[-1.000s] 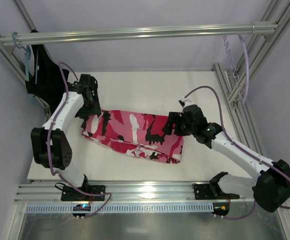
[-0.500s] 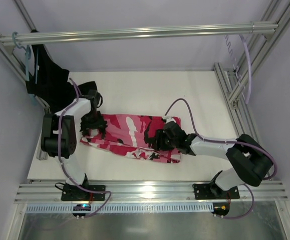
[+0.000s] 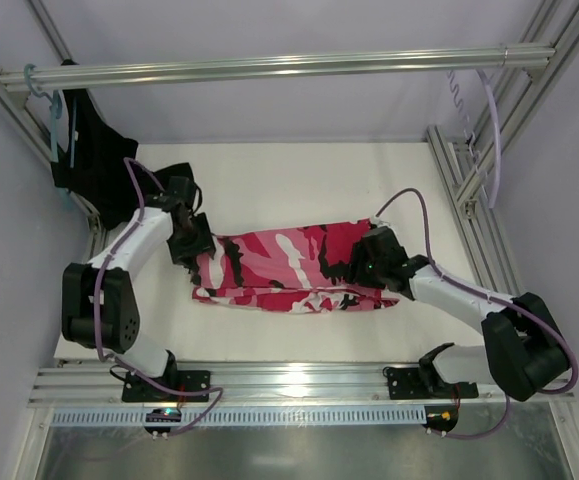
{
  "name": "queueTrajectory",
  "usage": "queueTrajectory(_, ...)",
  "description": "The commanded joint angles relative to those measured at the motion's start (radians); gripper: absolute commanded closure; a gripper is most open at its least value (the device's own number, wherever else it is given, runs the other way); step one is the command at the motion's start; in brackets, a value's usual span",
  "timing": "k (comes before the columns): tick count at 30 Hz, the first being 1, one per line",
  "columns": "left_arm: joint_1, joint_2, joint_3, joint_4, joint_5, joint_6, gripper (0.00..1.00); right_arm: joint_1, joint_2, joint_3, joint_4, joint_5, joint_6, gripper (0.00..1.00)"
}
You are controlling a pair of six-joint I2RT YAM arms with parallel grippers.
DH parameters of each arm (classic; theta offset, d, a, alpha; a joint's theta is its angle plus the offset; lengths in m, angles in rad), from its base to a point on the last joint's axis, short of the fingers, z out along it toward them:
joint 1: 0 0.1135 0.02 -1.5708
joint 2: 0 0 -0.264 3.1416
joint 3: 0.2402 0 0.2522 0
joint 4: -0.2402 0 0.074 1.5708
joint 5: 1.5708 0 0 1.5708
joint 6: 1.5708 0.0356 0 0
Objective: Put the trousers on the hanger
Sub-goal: Fold the trousers
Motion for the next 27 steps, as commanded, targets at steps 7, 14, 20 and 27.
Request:
queueTrajectory(7, -0.007, 0.021, 0.162, 0.010, 0.142, 0.008, 0.40, 0.192, 0.136, 0.422, 0.039, -0.394, -0.104, 0.45)
queueTrajectory(14, 0.070, 0.174, 0.155, 0.036, -0.012, 0.024, 0.42, 0.229, 0.311, 0.309, 0.263, -0.457, -0.044, 0.46)
queueTrajectory(20, 0.188, 0.245, 0.136, 0.090, 0.094, 0.022, 0.50, 0.234, 0.357, 0.095, 0.445, -0.467, -0.018, 0.46)
queueTrajectory(27, 0.171, 0.123, 0.191, 0.010, -0.045, 0.023, 0.48, 0.241, 0.281, 0.121, 0.377, -0.475, -0.033, 0.46)
